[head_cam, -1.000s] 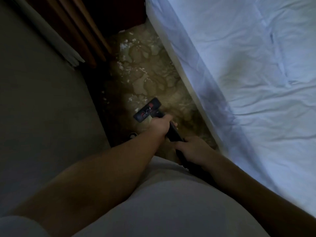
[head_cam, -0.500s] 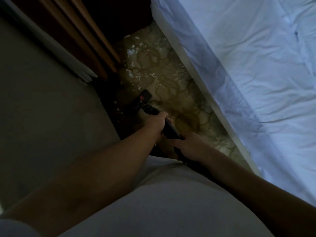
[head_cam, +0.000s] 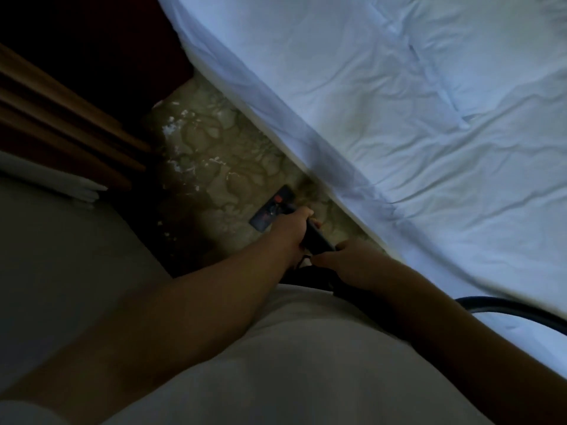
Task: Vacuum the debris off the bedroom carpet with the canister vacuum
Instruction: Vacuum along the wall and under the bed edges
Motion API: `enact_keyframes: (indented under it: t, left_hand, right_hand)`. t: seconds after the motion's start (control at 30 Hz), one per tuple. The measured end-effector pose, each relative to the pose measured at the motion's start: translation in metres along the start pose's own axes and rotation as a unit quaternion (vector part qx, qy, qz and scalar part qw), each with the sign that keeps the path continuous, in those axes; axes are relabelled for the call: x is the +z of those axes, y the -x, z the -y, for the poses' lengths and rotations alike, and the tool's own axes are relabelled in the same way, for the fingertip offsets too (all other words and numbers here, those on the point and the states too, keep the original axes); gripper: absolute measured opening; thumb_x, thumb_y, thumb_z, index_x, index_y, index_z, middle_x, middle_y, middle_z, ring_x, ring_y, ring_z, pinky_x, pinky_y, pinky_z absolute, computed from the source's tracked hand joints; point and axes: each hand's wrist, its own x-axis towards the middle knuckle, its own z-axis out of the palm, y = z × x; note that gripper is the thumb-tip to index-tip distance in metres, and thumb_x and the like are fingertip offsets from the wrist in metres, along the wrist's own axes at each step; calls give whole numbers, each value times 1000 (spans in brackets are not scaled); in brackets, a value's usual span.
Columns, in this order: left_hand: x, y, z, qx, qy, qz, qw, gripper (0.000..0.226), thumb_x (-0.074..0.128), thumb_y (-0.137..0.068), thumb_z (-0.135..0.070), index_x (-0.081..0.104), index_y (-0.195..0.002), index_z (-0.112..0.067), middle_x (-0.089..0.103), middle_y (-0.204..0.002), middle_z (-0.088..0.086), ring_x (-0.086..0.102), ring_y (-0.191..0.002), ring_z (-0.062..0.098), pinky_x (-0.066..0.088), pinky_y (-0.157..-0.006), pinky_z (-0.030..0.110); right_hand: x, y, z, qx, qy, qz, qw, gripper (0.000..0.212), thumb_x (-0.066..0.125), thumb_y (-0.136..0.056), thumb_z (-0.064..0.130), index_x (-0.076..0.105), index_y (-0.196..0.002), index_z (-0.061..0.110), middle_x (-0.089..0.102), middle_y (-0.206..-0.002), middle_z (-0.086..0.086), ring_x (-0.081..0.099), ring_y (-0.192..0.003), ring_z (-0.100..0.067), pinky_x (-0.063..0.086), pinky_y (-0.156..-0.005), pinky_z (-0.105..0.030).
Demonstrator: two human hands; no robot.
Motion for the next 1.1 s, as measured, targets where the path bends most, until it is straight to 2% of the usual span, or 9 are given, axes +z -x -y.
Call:
enact_keyframes:
  t: [0.07,0.13,0.3,0.5,0.63,0.77,0.93,1.03,1.1]
  left_hand:
    - [30,8,0,-1,-12,19,1000,18,59,-100,-21,56,-89,-7,61,-75,7,59,-77,24,52,-95,44]
    - [51,12,0,4,-9,27,1000,24,55,-102,-18,55,-82,-6,57,-73,7,54,-71,20,49,-90,41]
    - [65,14,-7,11,-12,36,999,26,53,-102,-17,53,-79,-5,52,-68,6,51,-64,20,47,-64,36]
    - [27,6,-57,3,-23,1,1000,24,55,-102,-23,56,-86,-6,57,-75,5,57,-69,20,48,-56,37]
    - [-27,-9,-104,18,5,-41,999,18,60,-100,-22,57,-96,-5,62,-75,7,61,-69,22,54,-63,40]
    - [-102,-34,-155,19,21,-63,998,19,59,-101,-22,57,-98,-4,63,-75,9,61,-67,25,56,-92,48]
    - [-179,-65,-213,23,42,-52,997,27,58,-102,-19,55,-123,-2,62,-84,10,62,-73,25,59,-69,43]
    - [-212,-87,-247,22,26,-53,998,35,60,-100,-20,54,-130,-2,65,-81,9,65,-72,25,60,-76,43]
    - [-229,-102,-269,25,28,-67,997,28,60,-100,-19,55,-122,-4,66,-79,8,65,-71,24,59,-76,42]
  right_hand:
    - [-23,7,-10,2,-21,-8,1000,35,78,-86,45,76,-91,10,76,-84,-11,69,-61,-16,55,-57,-25]
    - [-38,13,-15,-16,-7,-7,1000,35,73,-91,39,76,-96,5,77,-96,-18,69,-72,-23,57,-72,-33]
    - [-53,11,-15,-28,-22,-26,999,34,73,-89,37,77,-91,4,77,-98,-20,77,-90,-33,62,-88,-44]
    - [-43,-16,27,-25,-64,8,998,40,84,-77,46,79,-92,10,79,-88,-12,78,-74,-25,67,-81,-43]
    - [-30,-39,87,-38,-43,31,998,33,77,-90,41,78,-96,8,76,-80,-9,69,-51,-13,50,-45,-18]
    - [4,-76,165,-63,0,49,997,37,74,-90,49,78,-96,13,74,-83,-6,67,-67,-15,49,-56,-24]
    - [46,-115,248,-50,-16,59,997,45,77,-87,54,77,-102,11,78,-93,-13,74,-78,-25,62,-75,-38]
    - [62,-139,286,-41,-79,71,993,36,77,-92,42,75,-103,8,77,-85,-16,73,-66,-24,62,-64,-34]
    - [69,-156,311,-44,-85,72,993,34,76,-95,41,75,-103,8,78,-88,-19,71,-66,-25,60,-63,-34]
